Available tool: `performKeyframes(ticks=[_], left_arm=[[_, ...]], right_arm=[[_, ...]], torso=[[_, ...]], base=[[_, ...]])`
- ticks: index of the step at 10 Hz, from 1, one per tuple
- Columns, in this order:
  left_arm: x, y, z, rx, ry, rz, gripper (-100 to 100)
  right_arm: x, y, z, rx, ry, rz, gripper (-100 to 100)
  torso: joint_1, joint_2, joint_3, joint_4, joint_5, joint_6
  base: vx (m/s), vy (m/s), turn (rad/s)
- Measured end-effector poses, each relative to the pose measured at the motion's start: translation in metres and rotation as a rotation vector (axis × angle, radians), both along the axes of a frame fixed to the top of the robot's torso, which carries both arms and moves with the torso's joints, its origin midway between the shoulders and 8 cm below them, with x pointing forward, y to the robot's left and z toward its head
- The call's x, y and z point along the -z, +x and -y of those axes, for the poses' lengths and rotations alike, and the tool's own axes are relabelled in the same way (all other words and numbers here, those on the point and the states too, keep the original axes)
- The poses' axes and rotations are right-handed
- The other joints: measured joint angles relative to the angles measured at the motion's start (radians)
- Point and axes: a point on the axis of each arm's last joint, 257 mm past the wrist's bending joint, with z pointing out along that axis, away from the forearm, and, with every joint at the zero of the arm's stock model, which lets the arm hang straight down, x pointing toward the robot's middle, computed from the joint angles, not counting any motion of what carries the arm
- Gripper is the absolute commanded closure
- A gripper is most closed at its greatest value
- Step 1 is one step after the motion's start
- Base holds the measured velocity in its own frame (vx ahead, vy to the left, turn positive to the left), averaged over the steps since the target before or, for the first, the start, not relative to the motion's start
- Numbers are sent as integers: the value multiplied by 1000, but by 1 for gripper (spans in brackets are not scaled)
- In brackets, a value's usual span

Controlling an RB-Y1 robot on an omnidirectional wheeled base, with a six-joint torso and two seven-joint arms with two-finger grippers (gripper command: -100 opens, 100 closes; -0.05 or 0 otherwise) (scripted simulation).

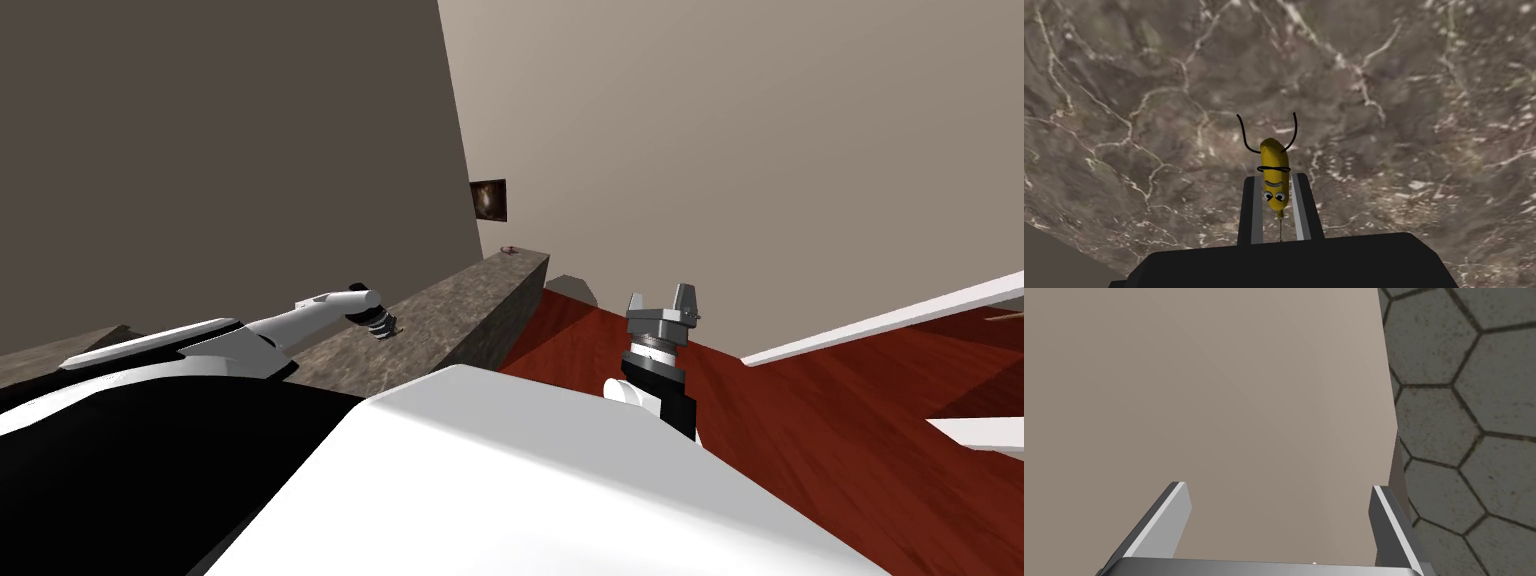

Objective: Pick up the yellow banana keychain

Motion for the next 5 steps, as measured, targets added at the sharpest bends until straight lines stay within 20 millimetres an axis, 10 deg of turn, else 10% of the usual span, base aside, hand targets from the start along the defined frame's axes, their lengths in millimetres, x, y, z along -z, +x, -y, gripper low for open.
performKeyframes(ticks=[5], left_arm=[[-11,25,-4,33,43,17,100]], right_arm=[[0,0,0,0,0,0,0]], torso=[[-1,-1,0,1,-1,2]], base=[[-3,2,42]])
